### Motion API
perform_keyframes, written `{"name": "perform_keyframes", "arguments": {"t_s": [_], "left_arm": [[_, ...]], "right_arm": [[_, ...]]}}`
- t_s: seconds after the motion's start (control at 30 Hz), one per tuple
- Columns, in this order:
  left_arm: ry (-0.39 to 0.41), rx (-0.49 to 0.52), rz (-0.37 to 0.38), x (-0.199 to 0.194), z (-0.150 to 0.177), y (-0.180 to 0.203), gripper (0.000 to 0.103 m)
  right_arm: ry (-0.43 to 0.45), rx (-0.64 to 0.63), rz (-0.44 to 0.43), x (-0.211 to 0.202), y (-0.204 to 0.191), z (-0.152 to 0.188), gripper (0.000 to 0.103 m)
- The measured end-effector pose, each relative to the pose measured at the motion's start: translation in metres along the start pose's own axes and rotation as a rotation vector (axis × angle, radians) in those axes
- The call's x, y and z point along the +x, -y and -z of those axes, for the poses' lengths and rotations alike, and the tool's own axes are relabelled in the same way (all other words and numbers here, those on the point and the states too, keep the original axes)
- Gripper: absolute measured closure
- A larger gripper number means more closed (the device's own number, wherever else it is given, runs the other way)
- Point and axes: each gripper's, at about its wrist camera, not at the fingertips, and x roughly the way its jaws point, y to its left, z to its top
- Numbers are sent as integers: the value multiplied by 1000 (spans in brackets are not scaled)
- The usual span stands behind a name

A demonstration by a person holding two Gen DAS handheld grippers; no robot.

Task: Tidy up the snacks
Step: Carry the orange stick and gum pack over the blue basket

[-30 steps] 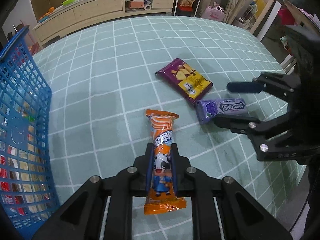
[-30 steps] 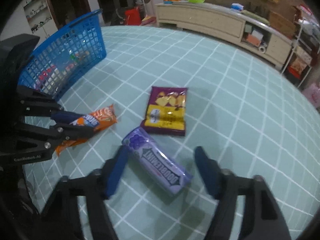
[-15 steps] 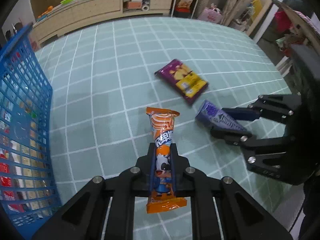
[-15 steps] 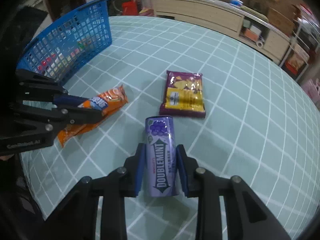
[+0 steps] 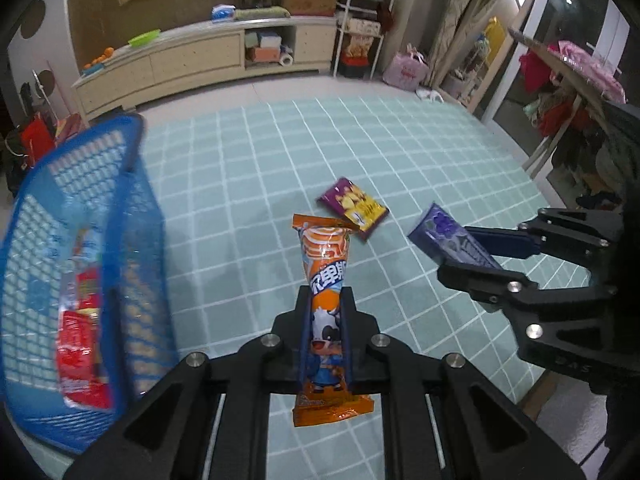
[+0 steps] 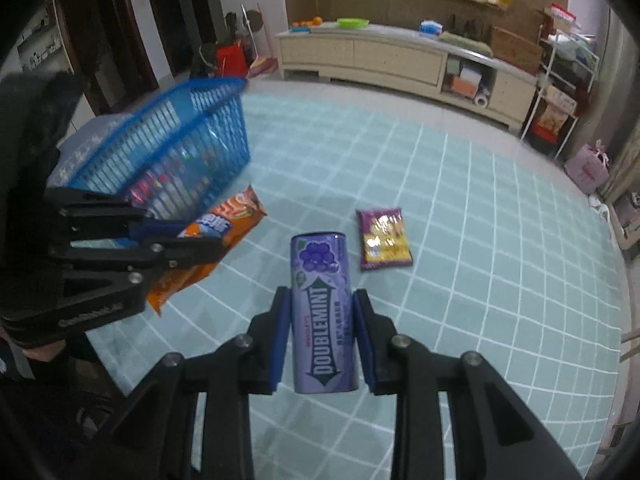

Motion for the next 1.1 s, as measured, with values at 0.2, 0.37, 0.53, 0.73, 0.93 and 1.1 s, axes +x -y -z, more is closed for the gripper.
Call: {"name": "perform_keyframes", "arguments": {"t_s": [0.2, 0.37, 0.53, 0.73, 0.93, 1.1], "left_arm": [[75, -22, -22, -47, 2, -26, 92], [128, -41, -53, -82, 3, -57, 91], [161, -61, -83, -111, 7, -90, 91], [169, -80, -113, -126, 14, -123, 91], [152, -88, -120, -122, 18, -153, 91], [110, -96, -121, -106, 19, -173, 91]], "right_arm": [[56, 28, 6, -29, -33, -24, 68], [91, 49, -23, -40, -60, -45, 68], [114, 47, -39, -40, -93, -67, 68], [115, 36, -47, -24, -125, -86, 68], [90, 53, -68, 4, -142, -103, 68], [67, 59, -56, 27, -151, -114, 68]]}}
